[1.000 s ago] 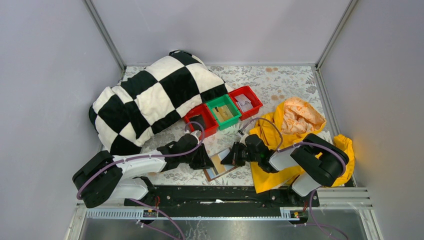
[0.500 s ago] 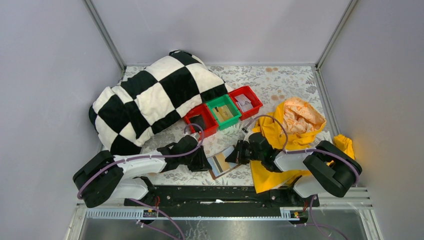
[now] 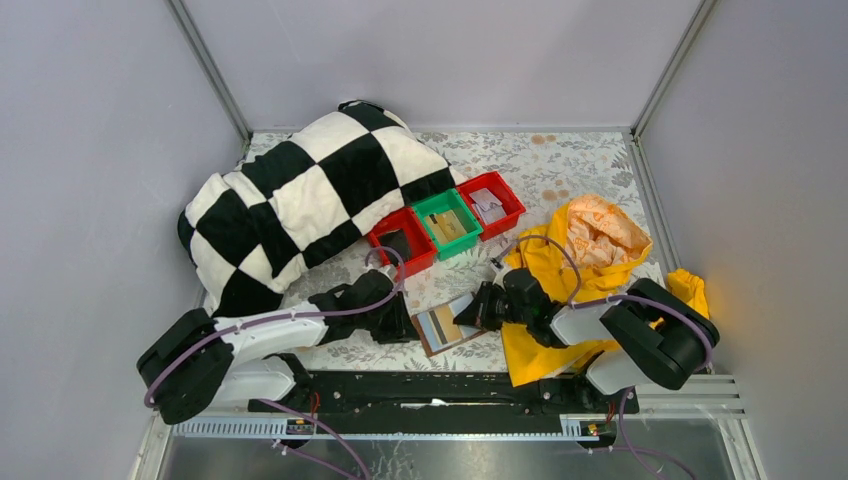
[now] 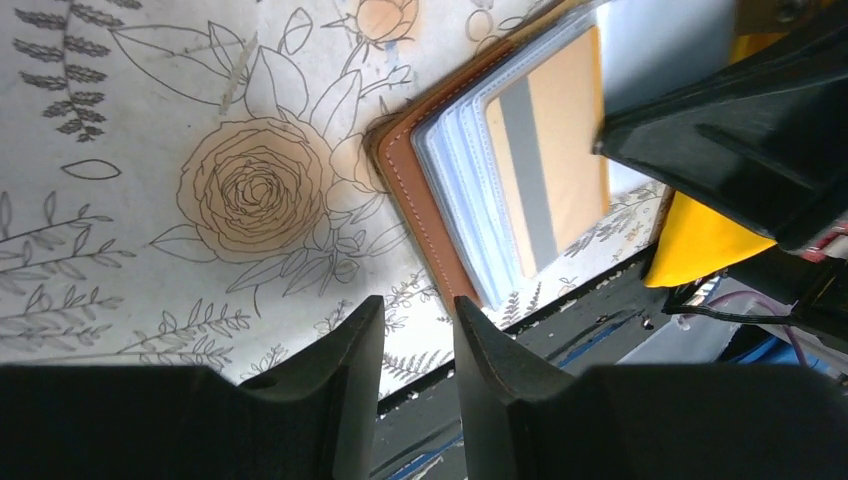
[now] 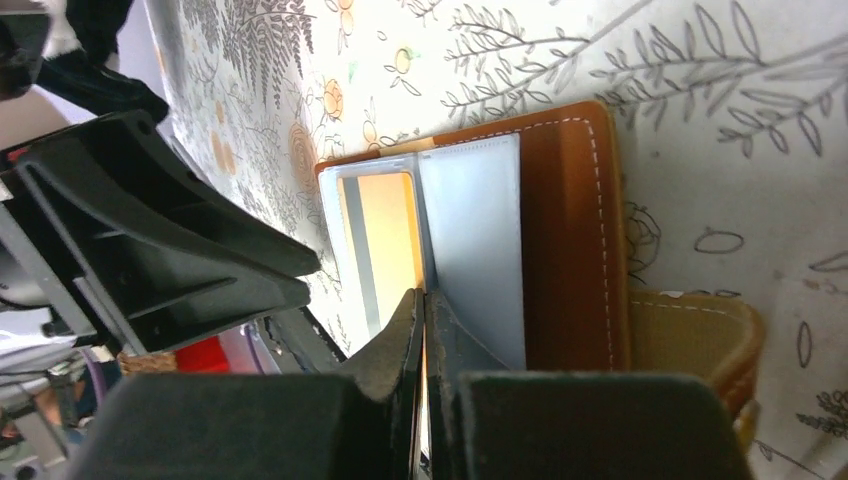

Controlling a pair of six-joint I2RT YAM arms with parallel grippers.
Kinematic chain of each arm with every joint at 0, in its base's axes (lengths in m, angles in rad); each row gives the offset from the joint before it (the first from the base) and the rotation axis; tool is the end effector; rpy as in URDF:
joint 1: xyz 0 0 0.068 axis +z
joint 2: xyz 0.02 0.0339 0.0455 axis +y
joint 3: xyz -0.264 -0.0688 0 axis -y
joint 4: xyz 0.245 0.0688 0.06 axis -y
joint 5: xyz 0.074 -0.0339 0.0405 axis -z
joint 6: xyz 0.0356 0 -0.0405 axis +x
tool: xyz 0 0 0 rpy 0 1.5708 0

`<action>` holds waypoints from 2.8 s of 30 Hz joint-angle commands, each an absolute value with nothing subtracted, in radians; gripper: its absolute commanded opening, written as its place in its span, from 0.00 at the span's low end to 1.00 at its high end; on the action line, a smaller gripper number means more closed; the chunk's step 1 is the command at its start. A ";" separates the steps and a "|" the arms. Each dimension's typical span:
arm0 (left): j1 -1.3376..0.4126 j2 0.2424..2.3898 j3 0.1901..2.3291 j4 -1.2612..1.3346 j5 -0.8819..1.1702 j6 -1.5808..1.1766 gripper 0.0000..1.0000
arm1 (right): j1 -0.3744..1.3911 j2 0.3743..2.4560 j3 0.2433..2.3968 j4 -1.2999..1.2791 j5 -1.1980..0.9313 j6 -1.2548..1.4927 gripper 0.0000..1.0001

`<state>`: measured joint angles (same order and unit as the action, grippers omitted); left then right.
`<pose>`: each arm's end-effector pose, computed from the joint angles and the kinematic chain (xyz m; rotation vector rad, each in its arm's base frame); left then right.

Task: Take the credit cards out of the card holder
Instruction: Remove the credit card from the card holder.

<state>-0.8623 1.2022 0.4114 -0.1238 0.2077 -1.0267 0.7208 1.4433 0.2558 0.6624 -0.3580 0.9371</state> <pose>0.1286 -0.1614 0.1416 -0.1295 2.7686 -0.9331 0.1620 0.1589 0.1168 0.0101 2.3729 1.2913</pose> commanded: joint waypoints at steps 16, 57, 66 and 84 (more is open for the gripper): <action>-0.865 1.153 0.489 -0.167 0.185 -1.025 0.41 | 0.881 1.569 0.177 1.032 -0.156 1.259 0.01; -0.865 1.334 0.395 0.079 0.228 -1.117 0.36 | 0.880 1.424 0.238 0.743 -0.174 1.083 0.12; -0.864 1.336 0.396 0.042 0.220 -1.109 0.36 | 0.848 1.372 0.187 0.734 -0.144 1.095 0.00; -0.864 1.383 0.379 0.015 0.234 -1.070 0.36 | 0.780 1.324 0.172 0.626 -0.241 0.981 0.00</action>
